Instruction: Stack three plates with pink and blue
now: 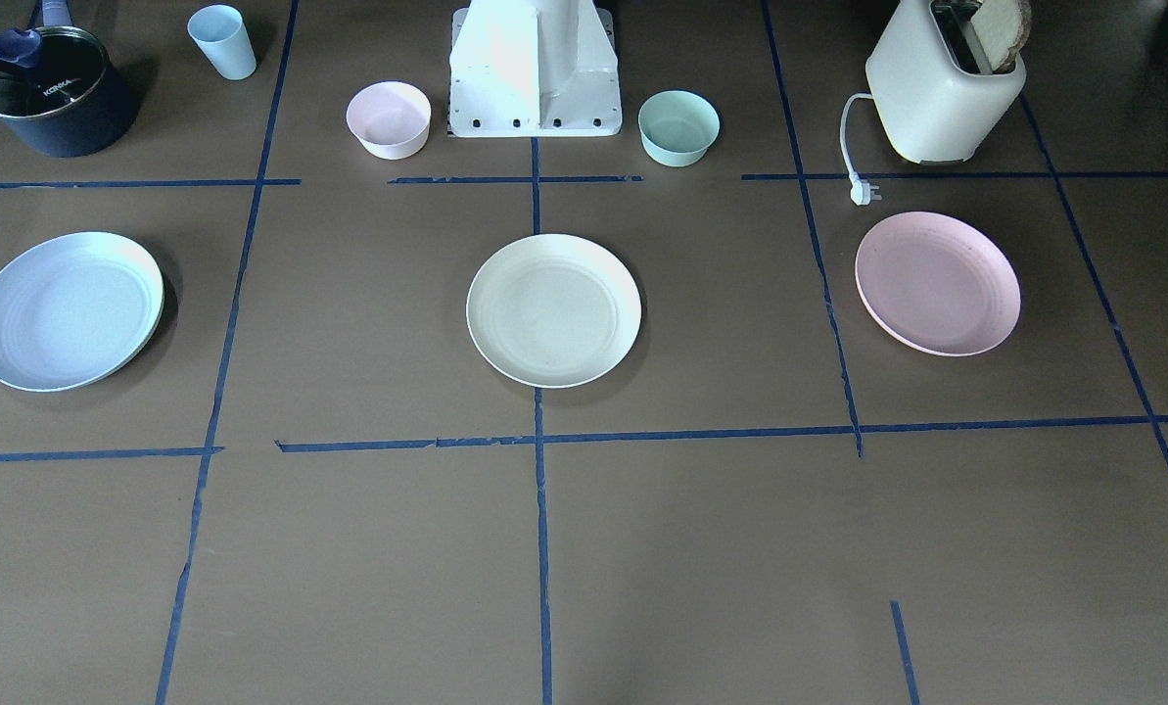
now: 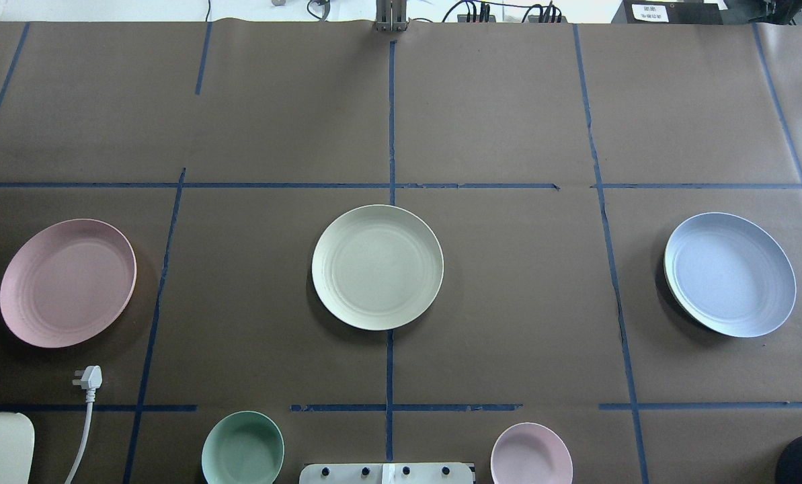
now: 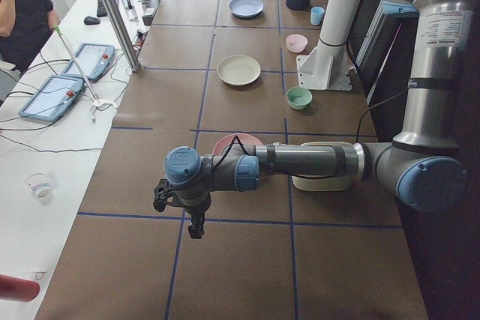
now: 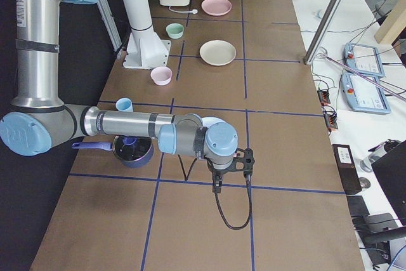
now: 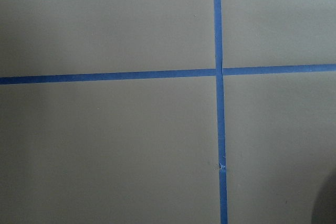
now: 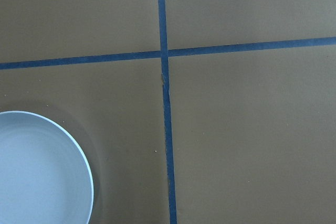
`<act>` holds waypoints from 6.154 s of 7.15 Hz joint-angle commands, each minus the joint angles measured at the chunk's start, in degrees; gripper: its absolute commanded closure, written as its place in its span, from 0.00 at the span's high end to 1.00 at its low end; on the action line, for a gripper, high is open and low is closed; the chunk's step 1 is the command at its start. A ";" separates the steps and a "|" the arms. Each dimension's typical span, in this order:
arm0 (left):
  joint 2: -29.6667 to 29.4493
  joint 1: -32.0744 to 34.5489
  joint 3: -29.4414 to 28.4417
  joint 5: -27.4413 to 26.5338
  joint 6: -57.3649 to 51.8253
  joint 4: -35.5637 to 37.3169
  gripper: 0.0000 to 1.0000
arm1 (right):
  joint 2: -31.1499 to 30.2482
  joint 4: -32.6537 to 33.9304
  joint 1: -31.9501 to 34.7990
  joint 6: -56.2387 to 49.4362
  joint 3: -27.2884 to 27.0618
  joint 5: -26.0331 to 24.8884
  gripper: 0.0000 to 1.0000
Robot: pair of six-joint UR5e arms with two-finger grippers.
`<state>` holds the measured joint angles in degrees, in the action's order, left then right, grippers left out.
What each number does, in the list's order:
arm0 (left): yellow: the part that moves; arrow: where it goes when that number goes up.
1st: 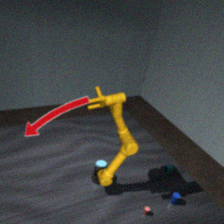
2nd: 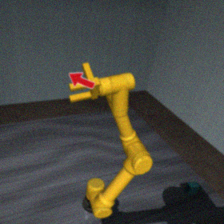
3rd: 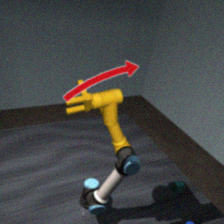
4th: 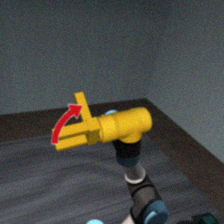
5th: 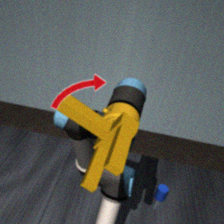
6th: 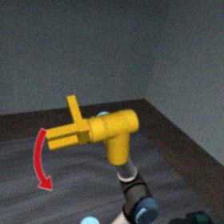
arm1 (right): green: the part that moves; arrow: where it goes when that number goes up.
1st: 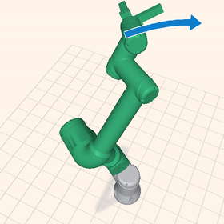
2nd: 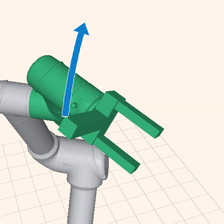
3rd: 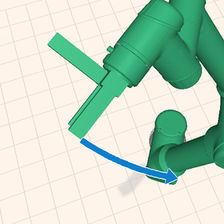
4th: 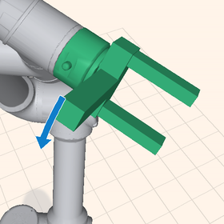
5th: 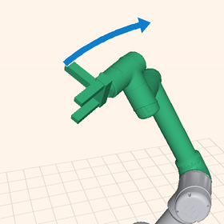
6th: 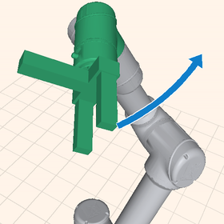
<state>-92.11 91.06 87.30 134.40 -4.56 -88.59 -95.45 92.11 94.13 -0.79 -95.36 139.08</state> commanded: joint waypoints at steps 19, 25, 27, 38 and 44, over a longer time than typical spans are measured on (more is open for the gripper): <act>0.26 -6.20 0.24 2.78 8.70 -7.33 1.00 | -0.08 -0.09 0.00 0.09 -1.05 0.05 1.00; 6.77 -25.47 0.15 2.18 47.71 -41.57 1.00 | -0.17 0.00 0.00 0.18 -2.55 0.84 1.00; 6.94 -29.69 0.07 2.18 47.80 -41.66 1.00 | -0.17 0.00 0.00 0.18 -2.55 0.66 1.00; 7.56 -30.24 1.21 6.28 47.98 -40.87 0.00 | 1.06 0.18 0.00 3.78 -2.55 0.40 1.00; -7.94 -26.77 11.66 13.98 67.75 -28.56 0.00 | 1.59 -0.09 -0.08 3.78 -2.38 0.49 1.00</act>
<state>-93.98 66.86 97.66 150.04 54.58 -118.59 -93.90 92.04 94.05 3.00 -97.83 139.59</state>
